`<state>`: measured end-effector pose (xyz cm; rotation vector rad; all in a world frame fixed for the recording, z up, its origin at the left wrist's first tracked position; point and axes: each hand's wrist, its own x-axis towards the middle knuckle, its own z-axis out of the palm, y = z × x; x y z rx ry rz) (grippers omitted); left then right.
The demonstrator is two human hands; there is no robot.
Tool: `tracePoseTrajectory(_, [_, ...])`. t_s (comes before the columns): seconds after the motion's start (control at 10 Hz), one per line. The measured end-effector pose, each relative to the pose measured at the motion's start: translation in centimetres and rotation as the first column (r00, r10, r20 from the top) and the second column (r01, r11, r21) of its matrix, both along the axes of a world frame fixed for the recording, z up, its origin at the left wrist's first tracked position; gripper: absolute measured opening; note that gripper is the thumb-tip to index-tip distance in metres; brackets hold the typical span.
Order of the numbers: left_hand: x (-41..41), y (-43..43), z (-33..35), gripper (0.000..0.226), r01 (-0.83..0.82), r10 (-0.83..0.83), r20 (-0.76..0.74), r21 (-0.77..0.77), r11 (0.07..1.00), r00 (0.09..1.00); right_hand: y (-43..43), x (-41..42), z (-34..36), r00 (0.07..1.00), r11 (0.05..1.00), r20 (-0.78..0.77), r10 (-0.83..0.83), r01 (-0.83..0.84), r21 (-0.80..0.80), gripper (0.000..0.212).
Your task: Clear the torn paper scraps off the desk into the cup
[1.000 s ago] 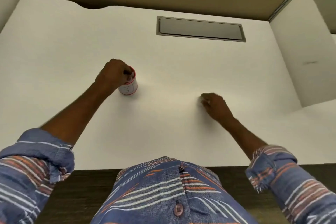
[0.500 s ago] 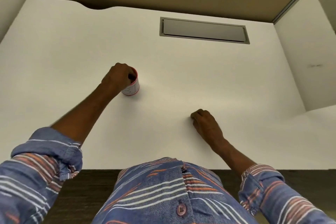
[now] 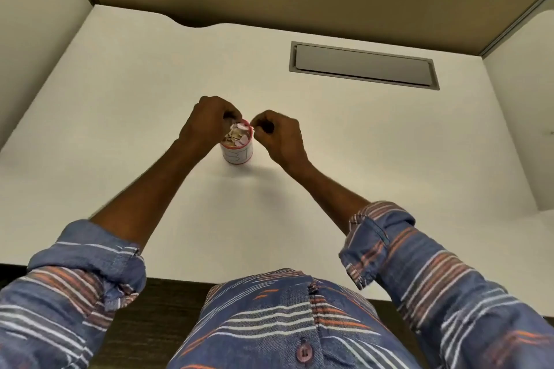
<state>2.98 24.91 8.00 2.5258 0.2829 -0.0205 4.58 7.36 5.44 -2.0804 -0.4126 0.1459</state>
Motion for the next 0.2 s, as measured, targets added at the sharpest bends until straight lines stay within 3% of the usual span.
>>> tracePoseTrajectory(0.2, [-0.76, 0.8, -0.46, 0.029, -0.071, 0.072, 0.067, -0.01, 0.997, 0.995, 1.24, 1.12, -0.18, 0.998, 0.998, 0.028, 0.064, -0.063, -0.01, 0.026])
